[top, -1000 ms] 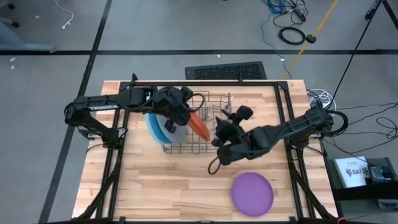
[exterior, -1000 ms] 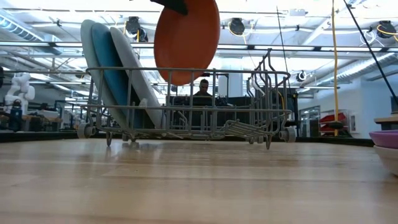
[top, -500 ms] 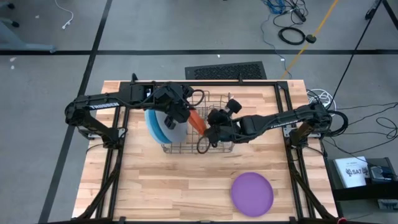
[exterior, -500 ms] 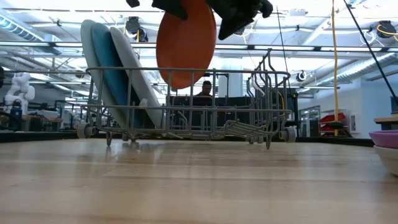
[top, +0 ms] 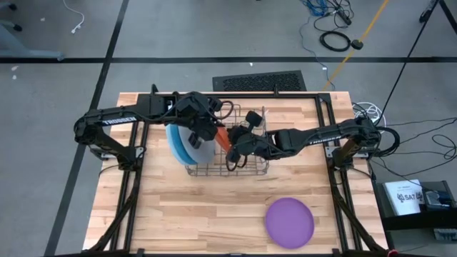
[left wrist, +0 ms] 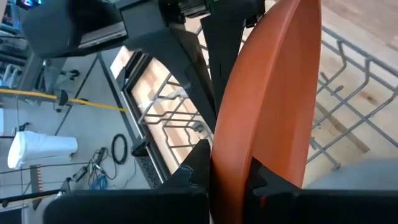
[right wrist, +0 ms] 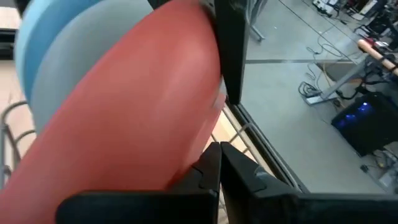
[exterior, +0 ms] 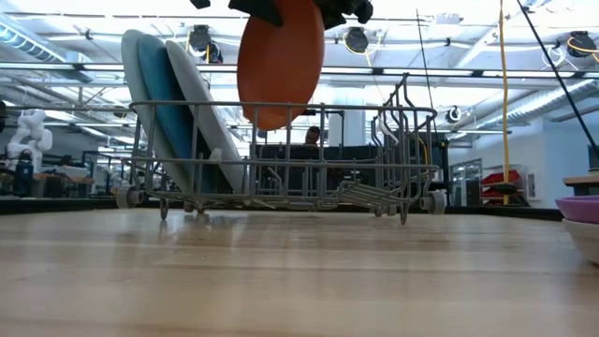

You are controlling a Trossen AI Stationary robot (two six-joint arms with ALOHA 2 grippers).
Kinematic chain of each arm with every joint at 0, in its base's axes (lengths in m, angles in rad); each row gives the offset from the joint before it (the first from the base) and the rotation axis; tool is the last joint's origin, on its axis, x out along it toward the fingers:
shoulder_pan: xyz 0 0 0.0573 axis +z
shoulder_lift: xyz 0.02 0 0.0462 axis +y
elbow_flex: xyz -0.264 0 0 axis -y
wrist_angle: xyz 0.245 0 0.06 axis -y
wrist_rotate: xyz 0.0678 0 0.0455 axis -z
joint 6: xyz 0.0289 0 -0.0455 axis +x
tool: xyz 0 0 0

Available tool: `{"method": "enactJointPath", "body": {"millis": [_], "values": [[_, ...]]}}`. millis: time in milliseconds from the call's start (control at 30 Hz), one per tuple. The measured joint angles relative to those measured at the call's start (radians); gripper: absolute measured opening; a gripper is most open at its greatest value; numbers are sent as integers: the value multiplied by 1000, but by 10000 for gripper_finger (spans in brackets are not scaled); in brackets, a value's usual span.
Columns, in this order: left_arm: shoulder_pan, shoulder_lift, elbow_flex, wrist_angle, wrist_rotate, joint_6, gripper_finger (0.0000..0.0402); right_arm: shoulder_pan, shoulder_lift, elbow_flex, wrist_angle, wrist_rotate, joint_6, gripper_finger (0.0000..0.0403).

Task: Sort dishes
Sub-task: Put the orange plate in the dish rack

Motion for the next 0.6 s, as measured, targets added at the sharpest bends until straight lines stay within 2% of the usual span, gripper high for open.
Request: {"method": "enactJointPath", "body": {"millis": [167, 600], "values": [[0, 24, 0, 0, 5, -5, 19, 0, 0, -3, 13, -41, -1, 0], [0, 72, 0, -23, -23, -11, 46, 0, 35, -3, -1, -72, 49, 0]]}}
